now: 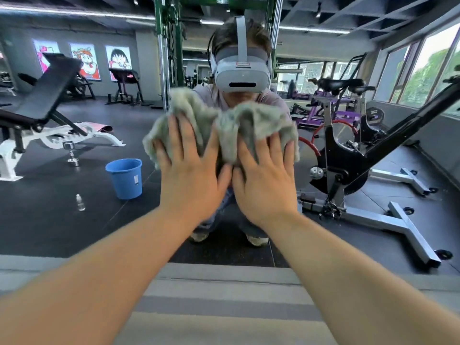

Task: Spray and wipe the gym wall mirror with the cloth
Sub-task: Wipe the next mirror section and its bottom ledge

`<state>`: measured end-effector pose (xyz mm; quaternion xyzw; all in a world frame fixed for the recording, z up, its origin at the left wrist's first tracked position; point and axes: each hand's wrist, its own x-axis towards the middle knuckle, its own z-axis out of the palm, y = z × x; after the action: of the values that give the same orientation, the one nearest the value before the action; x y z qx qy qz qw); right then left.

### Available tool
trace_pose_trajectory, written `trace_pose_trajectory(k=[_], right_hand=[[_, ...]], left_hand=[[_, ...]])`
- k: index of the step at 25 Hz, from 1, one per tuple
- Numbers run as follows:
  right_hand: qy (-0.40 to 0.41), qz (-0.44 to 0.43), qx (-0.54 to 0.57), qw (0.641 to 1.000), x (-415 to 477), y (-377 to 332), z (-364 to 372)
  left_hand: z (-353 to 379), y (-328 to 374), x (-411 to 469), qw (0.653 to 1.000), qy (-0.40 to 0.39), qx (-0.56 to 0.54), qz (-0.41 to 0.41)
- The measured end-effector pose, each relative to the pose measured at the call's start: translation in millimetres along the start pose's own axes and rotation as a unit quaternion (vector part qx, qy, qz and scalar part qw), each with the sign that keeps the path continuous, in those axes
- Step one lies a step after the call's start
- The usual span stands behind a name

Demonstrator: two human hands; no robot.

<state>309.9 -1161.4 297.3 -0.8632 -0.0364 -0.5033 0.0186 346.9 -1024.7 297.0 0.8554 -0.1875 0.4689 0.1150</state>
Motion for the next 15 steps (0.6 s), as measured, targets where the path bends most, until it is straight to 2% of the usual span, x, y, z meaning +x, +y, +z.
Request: trace_pose_trajectory(k=[2,5,8,10,15], right_hand=[[0.025,0.018,0.012,0.999,28,-1,-9],[0.04,-0.018,-0.005,0.999,7,6,4],[-0.018,-0.046,-0.025,0.998,-62,6,32],[-0.05,-0.035,-0.019,0.998,-105,1,58],[-0.199,-0.001,0.007,0.98,-209,-19,89]], left_hand=[[-12,2,26,1.0,0.022,0.005,-0.015],[4,-10,7,0.997,0.05,0.03,0.042],[36,-21,-57,0.994,0.025,0.027,0.106],[64,-22,-98,0.993,0.001,0.03,0.113],[103,-24,-204,0.988,-0.11,0.0,0.106]])
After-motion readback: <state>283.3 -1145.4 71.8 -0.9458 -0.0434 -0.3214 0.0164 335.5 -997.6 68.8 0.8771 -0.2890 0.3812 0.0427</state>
